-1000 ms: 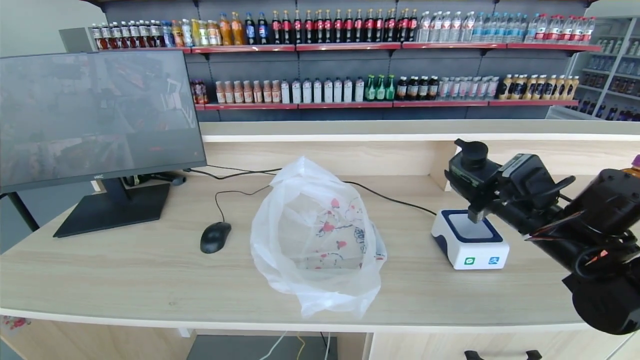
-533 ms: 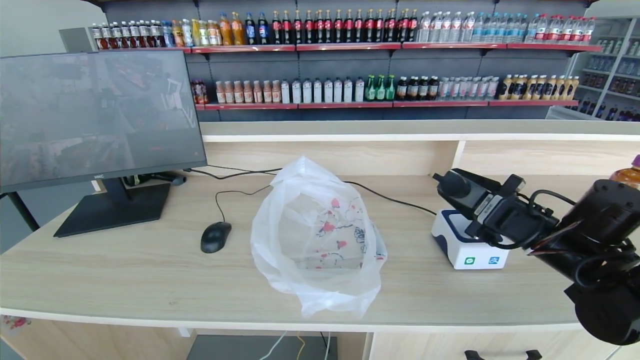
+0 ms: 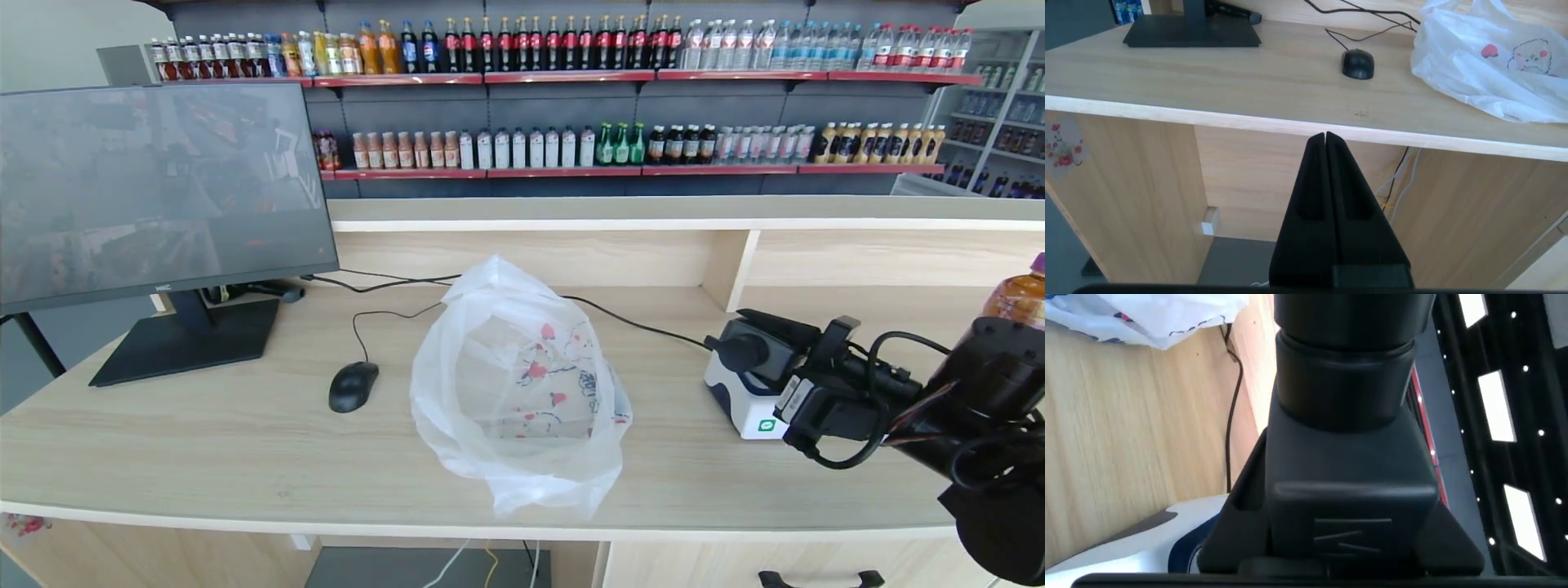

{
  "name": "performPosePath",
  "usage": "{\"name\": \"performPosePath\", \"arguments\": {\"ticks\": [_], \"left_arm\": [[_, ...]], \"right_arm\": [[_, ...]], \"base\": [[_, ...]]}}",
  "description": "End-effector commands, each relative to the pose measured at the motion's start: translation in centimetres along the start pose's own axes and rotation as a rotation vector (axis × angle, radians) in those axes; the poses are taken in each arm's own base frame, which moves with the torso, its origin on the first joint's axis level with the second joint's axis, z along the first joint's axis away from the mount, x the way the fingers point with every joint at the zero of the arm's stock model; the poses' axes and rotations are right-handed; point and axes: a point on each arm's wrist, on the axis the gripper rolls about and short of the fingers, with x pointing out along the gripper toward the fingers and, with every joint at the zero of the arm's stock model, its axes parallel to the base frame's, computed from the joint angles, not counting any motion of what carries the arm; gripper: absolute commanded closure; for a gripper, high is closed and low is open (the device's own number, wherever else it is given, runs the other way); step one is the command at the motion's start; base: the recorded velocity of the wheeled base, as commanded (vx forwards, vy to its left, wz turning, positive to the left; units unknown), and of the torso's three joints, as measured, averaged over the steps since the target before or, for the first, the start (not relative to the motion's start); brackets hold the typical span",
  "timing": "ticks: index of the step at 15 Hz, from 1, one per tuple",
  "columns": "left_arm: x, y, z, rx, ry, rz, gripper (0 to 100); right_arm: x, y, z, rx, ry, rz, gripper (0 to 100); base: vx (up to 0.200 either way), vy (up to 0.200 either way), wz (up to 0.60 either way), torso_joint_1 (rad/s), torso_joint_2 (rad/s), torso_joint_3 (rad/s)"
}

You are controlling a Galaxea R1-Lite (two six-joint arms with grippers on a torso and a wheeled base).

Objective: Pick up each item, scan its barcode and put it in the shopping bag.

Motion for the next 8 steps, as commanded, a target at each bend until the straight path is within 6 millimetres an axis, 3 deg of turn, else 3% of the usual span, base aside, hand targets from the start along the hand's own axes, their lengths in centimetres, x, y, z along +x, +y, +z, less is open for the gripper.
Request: {"name": "performPosePath", "arguments": {"ticks": [1,8], "left_arm": [[0.0,0.0,0.0,0.0,0.0,0.0,100],[0.0,0.0,0.0,0.0,0.0,0.0,100]], "right_arm": [[0.2,1.1,-1.1,0.016,0.016,0.035,100],[0.2,2.6,-2.8,-0.012,0.029,0.084,100]], "base": [[0.0,0.0,0.0,0.0,0.0,0.0],[0.0,0.0,0.0,0.0,0.0,0.0]]}}
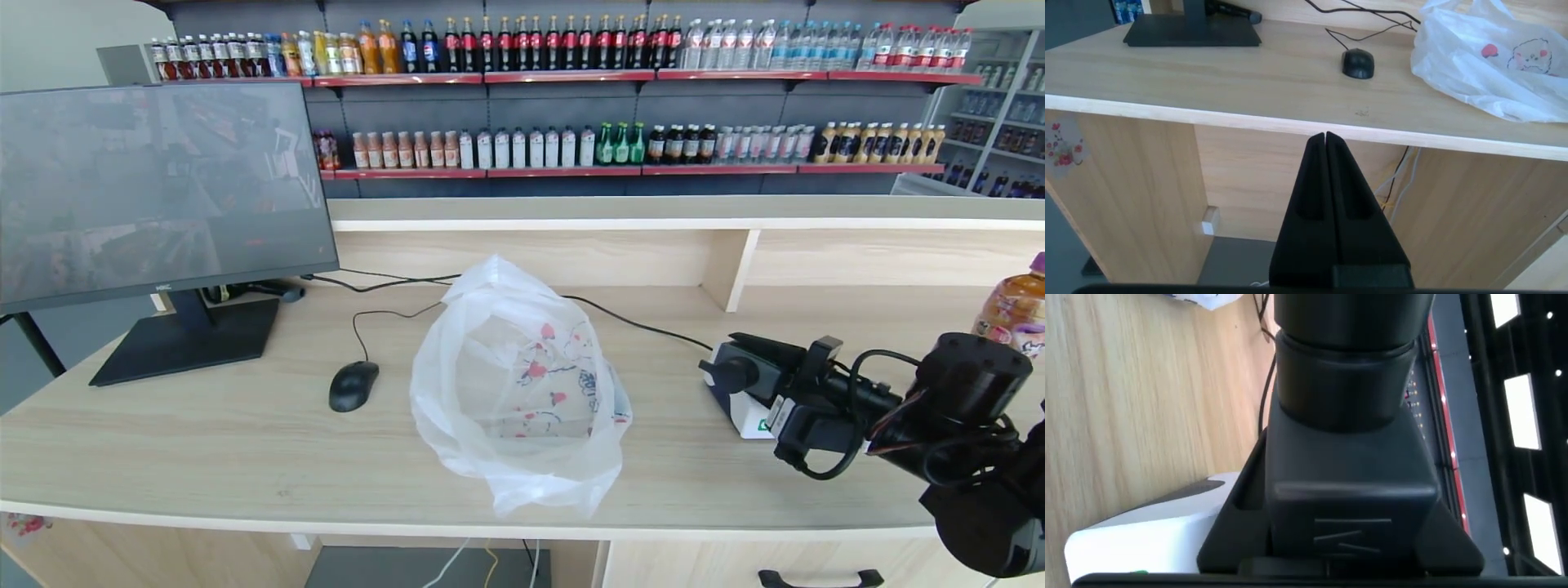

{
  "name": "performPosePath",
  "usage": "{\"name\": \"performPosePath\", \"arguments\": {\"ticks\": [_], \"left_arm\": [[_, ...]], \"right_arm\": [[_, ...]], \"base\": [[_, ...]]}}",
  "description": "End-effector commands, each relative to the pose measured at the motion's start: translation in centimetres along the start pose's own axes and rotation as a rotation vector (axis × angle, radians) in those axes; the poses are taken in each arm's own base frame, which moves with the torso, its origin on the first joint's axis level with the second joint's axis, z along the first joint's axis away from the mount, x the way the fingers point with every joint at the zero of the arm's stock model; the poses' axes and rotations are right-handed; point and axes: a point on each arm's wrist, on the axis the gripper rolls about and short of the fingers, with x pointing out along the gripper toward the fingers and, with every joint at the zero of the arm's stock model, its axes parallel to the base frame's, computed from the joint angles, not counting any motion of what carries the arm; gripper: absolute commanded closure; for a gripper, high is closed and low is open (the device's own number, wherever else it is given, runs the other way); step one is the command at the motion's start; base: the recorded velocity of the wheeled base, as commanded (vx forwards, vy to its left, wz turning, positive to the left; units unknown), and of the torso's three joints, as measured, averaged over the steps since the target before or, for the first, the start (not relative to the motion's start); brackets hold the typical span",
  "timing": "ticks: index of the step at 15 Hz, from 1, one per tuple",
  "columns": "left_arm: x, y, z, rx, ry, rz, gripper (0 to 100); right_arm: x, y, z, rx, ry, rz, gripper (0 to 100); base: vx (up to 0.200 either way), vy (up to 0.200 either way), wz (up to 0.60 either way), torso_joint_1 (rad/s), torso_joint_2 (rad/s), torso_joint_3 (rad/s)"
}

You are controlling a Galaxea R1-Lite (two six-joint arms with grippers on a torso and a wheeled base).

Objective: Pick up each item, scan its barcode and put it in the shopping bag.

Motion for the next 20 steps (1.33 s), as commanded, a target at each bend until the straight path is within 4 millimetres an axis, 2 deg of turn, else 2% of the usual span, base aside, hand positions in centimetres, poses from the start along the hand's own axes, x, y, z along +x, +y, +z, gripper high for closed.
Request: {"name": "performPosePath", "arguments": {"ticks": [1,20], "left_arm": [[0.0,0.0,-0.01,0.0,0.0,0.0,100],[0.0,0.0,-0.01,0.0,0.0,0.002,100]], "right_arm": [[-0.02,0.28,-0.5,0.004,0.011,0.006,100],[-0.33,-0.17,-0.8,0.003,0.022,-0.008,100]], "base": [[0.0,0.0,0.0,0.0,0.0,0.0],[0.0,0.0,0.0,0.0,0.0,0.0]]}}
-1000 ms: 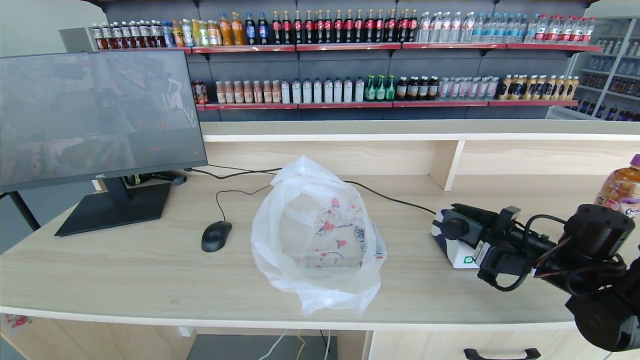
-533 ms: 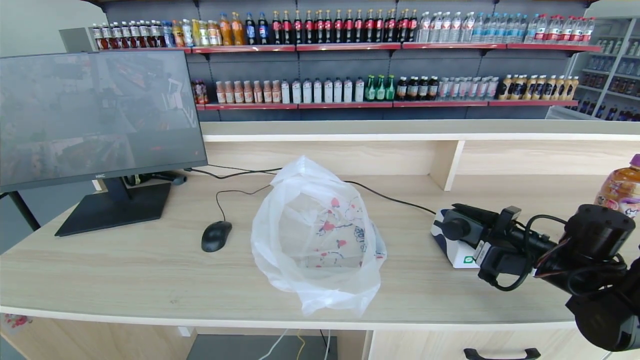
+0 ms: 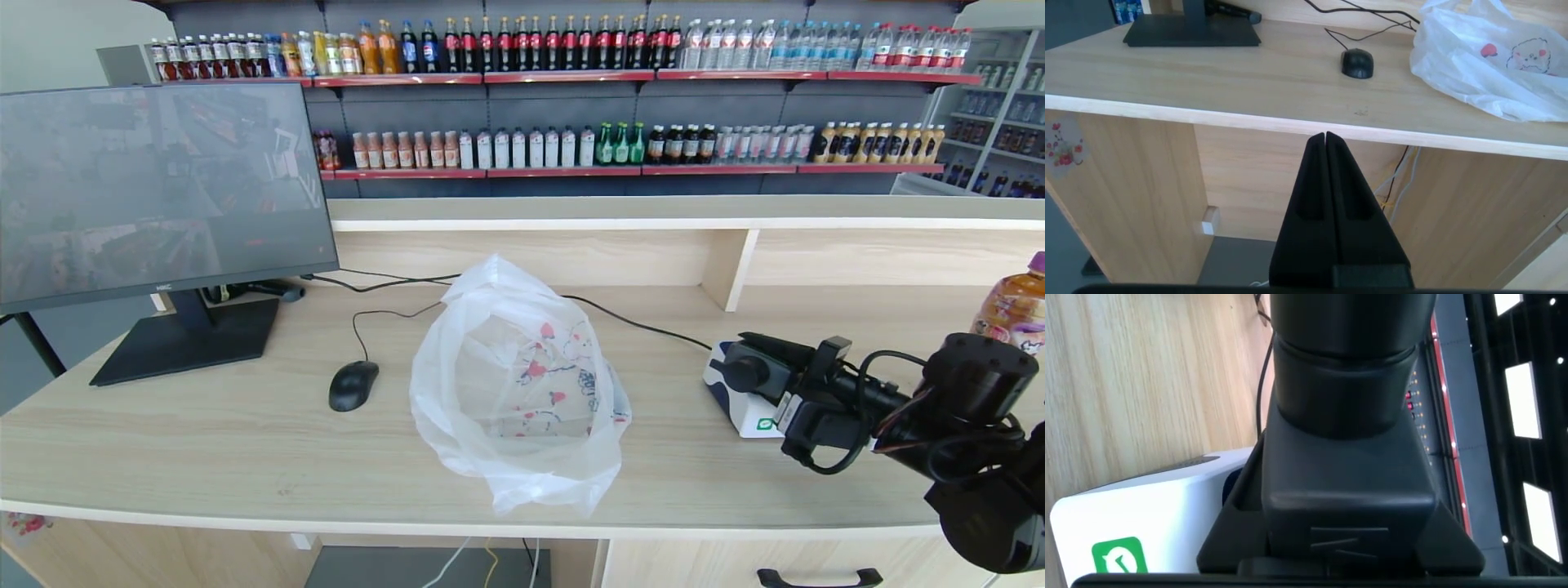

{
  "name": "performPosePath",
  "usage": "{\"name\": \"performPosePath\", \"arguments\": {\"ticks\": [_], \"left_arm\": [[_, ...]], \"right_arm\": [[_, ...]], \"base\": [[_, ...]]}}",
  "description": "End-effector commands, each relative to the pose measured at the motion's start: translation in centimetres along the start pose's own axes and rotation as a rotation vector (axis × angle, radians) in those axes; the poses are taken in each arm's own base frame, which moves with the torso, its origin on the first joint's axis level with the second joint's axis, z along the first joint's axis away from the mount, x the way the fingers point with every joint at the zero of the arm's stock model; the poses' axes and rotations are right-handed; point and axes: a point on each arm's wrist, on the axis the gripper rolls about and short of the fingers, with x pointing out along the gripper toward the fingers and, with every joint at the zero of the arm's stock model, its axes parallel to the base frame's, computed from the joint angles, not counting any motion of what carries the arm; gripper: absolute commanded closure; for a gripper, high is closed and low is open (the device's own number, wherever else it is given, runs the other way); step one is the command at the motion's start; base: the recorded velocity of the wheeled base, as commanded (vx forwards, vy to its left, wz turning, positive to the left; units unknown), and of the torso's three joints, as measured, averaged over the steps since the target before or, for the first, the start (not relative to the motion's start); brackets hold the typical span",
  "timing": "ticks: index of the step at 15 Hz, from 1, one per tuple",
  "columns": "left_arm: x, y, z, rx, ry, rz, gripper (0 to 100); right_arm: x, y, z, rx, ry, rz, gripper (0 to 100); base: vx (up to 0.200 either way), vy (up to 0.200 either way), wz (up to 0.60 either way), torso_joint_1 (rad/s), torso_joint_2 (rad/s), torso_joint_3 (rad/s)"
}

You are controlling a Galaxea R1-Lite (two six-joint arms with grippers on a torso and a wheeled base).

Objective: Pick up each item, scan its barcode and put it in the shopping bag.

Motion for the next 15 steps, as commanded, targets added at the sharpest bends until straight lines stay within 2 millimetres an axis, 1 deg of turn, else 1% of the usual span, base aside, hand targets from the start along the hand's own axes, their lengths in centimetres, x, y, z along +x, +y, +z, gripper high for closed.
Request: {"name": "performPosePath", "arguments": {"ticks": [1,6,7,9,10,11,12,13,14,15], "left_arm": [[0.0,0.0,0.0,0.0,-0.001,0.0,100],[0.0,0.0,0.0,0.0,0.001,0.0,100],[0.0,0.0,0.0,0.0,-0.001,0.0,100],[0.0,0.0,0.0,0.0,-0.001,0.0,100],[0.0,0.0,0.0,0.0,0.001,0.0,100],[0.0,0.0,0.0,0.0,-0.001,0.0,100],[0.0,0.0,0.0,0.0,-0.001,0.0,100],[0.0,0.0,0.0,0.0,0.001,0.0,100],[0.0,0.0,0.0,0.0,-0.001,0.0,100],[0.0,0.0,0.0,0.0,0.001,-0.001,100]], "right_arm": [[0.0,-0.4,0.1,-0.007,-0.004,-0.014,100],[-0.2,-1.9,1.2,0.053,-0.035,-0.057,100],[-0.2,-2.0,1.2,0.081,-0.037,-0.059,100],[-0.2,-2.8,1.4,0.128,-0.049,-0.084,100],[0.0,-4.7,2.7,0.162,-0.102,-0.142,100],[0.1,-5.5,3.2,0.168,-0.126,-0.163,100],[0.6,-7.4,4.8,0.17,-0.192,-0.221,100],[0.9,-7.9,5.5,0.178,-0.222,-0.234,100],[1.5,-8.9,7.0,0.215,-0.267,-0.268,100],[1.5,-9.0,7.5,0.241,-0.279,-0.271,100]], "base": [[0.0,0.0,0.0,0.0,0.0,0.0],[0.0,0.0,0.0,0.0,0.0,0.0],[0.0,0.0,0.0,0.0,0.0,0.0],[0.0,0.0,0.0,0.0,0.0,0.0],[0.0,0.0,0.0,0.0,0.0,0.0],[0.0,0.0,0.0,0.0,0.0,0.0],[0.0,0.0,0.0,0.0,0.0,0.0],[0.0,0.0,0.0,0.0,0.0,0.0],[0.0,0.0,0.0,0.0,0.0,0.0],[0.0,0.0,0.0,0.0,0.0,0.0]]}}
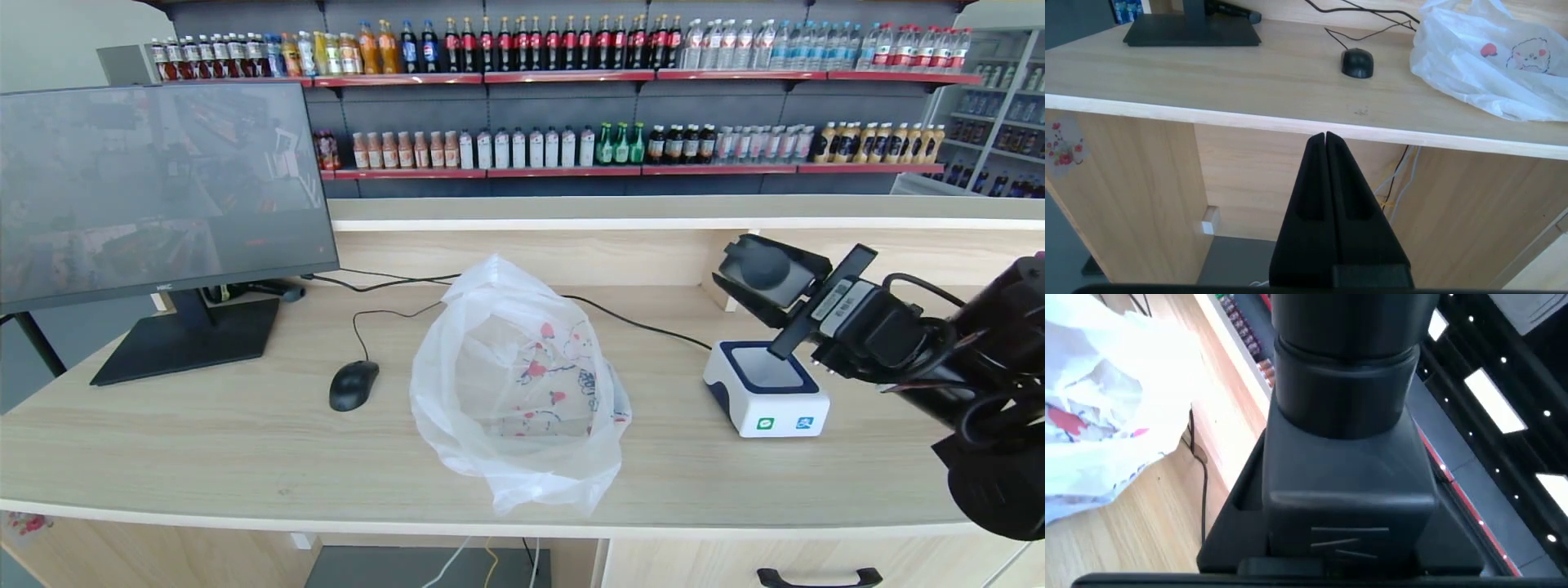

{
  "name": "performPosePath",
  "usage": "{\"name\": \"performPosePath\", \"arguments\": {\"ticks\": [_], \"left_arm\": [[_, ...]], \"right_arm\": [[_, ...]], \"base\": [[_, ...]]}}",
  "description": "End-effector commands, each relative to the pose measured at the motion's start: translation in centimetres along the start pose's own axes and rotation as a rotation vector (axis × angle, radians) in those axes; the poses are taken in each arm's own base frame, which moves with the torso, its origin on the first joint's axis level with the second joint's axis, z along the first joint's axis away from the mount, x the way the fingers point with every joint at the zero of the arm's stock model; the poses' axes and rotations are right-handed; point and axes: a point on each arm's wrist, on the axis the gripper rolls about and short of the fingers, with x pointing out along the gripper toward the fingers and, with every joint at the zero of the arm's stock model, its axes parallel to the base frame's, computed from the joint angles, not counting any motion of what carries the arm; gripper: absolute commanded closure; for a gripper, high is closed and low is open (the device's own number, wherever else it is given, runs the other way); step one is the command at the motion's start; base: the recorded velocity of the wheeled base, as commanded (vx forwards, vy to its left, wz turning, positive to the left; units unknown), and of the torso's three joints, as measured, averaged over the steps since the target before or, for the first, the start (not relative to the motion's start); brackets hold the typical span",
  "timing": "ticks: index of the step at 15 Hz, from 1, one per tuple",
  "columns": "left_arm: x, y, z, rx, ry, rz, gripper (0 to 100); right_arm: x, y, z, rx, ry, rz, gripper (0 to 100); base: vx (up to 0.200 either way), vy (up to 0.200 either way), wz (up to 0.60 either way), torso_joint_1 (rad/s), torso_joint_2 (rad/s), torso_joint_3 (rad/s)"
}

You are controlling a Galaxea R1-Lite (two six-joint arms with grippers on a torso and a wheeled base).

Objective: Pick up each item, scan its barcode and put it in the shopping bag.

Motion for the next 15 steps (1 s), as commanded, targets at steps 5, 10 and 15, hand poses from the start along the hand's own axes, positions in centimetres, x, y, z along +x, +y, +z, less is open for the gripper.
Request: {"name": "performPosePath", "arguments": {"ticks": [5,10,15], "left_arm": [[0.0,0.0,0.0,0.006,0.0,0.0,100],[0.0,0.0,0.0,0.01,0.0,0.0,100],[0.0,0.0,0.0,0.01,0.0,0.0,100]], "right_arm": [[0.7,-2.3,6.1,0.327,-0.064,-0.203,100],[-0.8,1.9,6.6,0.784,0.002,-0.084,100],[-1.5,2.8,5.8,0.954,0.13,-0.201,100]], "base": [[0.0,0.0,0.0,0.0,0.0,0.0],[0.0,0.0,0.0,0.0,0.0,0.0],[0.0,0.0,0.0,0.0,0.0,0.0]]}}
